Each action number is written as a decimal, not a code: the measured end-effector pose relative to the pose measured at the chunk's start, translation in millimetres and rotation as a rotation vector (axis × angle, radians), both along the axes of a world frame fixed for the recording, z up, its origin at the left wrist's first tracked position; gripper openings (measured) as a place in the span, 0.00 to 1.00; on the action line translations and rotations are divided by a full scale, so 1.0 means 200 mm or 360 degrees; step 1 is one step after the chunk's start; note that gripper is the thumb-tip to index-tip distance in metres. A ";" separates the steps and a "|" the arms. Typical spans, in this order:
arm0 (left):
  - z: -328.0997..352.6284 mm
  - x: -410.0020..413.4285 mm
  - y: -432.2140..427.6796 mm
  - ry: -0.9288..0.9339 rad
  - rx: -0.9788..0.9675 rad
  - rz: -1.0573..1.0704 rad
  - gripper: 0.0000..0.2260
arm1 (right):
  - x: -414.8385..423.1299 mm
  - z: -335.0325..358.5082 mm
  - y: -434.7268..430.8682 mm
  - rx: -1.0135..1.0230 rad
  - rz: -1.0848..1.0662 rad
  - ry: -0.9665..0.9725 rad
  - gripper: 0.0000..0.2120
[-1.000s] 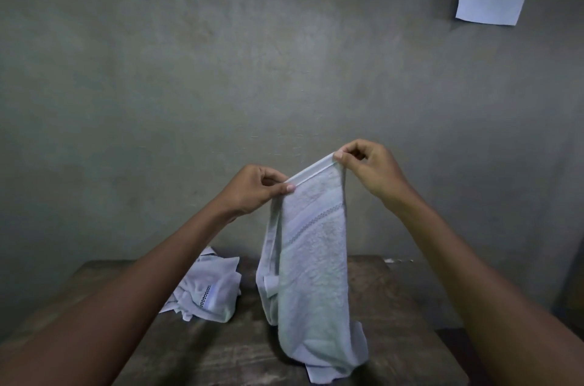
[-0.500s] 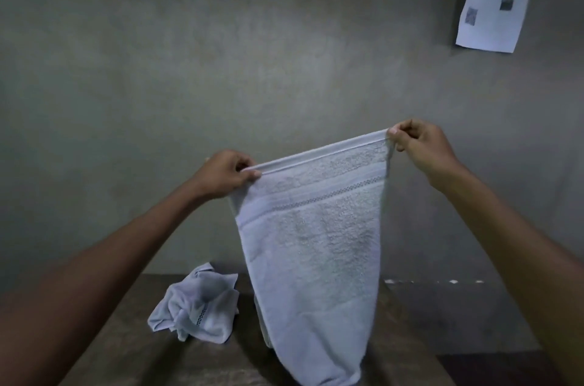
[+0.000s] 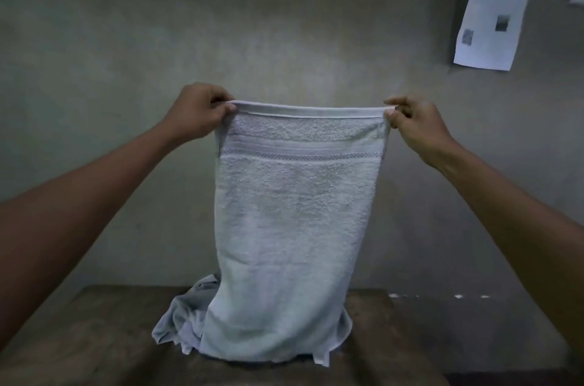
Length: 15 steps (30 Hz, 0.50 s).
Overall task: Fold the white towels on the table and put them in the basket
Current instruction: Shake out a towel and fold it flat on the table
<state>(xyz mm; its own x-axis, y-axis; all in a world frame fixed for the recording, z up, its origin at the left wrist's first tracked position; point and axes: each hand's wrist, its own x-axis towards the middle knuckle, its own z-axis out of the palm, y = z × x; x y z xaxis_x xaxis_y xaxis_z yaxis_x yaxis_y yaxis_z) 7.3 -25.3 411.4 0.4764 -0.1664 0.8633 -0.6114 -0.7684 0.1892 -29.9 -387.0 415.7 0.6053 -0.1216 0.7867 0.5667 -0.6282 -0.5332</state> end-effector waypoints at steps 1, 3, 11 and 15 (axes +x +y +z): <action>0.00 0.00 0.01 -0.0003 -0.0005 0.0013 0.06 | 0.00 0.00 0.01 -0.0041 -0.0021 -0.0002 0.11; -0.01 -0.01 0.05 -0.0003 -0.0033 0.0029 0.07 | -0.01 0.00 0.02 -0.0212 -0.0075 0.0034 0.10; -0.03 -0.04 0.11 -0.0037 0.0022 0.0049 0.06 | -0.05 0.05 0.03 -0.0566 -0.0072 0.0284 0.05; -0.06 -0.08 0.12 0.0077 -0.0036 -0.0074 0.04 | -0.12 0.07 0.01 -0.0423 0.0113 0.0404 0.07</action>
<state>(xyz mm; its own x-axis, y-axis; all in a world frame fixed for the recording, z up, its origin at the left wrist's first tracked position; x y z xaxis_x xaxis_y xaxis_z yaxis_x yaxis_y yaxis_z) -9.3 -1.2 400.1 0.5101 -0.1700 0.8431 -0.6358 -0.7347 0.2366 -53.7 -385.1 430.0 0.7849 0.1161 0.6086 0.4844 -0.7274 -0.4860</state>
